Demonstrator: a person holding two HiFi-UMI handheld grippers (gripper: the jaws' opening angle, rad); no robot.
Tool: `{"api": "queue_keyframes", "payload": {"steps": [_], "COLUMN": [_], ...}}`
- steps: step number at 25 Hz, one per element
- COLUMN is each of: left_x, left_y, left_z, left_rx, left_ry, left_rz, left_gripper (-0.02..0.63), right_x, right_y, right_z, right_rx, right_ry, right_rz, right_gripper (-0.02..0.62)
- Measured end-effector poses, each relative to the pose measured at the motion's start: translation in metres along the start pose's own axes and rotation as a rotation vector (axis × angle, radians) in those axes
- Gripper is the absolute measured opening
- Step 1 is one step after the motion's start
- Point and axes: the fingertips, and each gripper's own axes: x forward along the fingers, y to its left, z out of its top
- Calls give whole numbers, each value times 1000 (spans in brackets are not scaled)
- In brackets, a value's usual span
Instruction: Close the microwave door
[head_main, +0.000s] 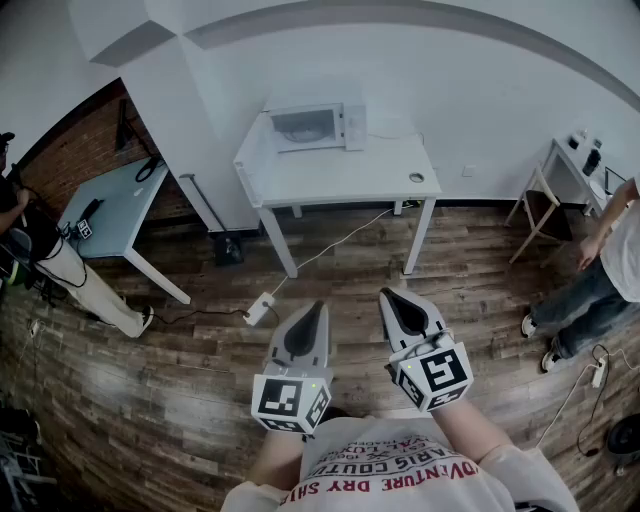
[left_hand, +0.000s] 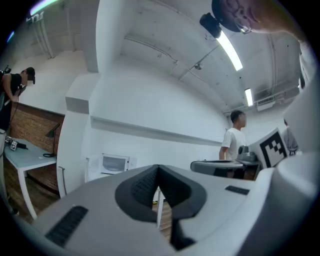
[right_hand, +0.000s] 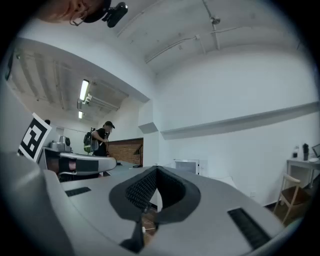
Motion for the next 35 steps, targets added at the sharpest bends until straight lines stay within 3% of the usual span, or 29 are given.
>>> {"api": "queue_keyframes", "payload": {"steps": [9, 16, 22, 29, 35], "left_x": [2, 7, 22, 75, 160], "left_y": [-13, -21, -7, 19, 62], "left_z": [-5, -12, -28, -36, -33], "left_rx": [44, 60, 9, 60, 24], "left_ry": [18, 42, 71, 63, 67], "left_rz": [6, 3, 7, -12, -39], "left_gripper": [-6, -6, -6, -6, -6], "right_x": [-10, -11, 0, 49, 123], "right_y": [-5, -8, -18, -44, -93], "right_z": [-5, -12, -35, -43, -48], "right_rx": [4, 45, 62, 46, 65], "right_ry": [2, 9, 52, 60, 87], "right_rz": [-1, 53, 60, 57, 24], "right_gripper": [8, 8, 8, 8, 8]}}
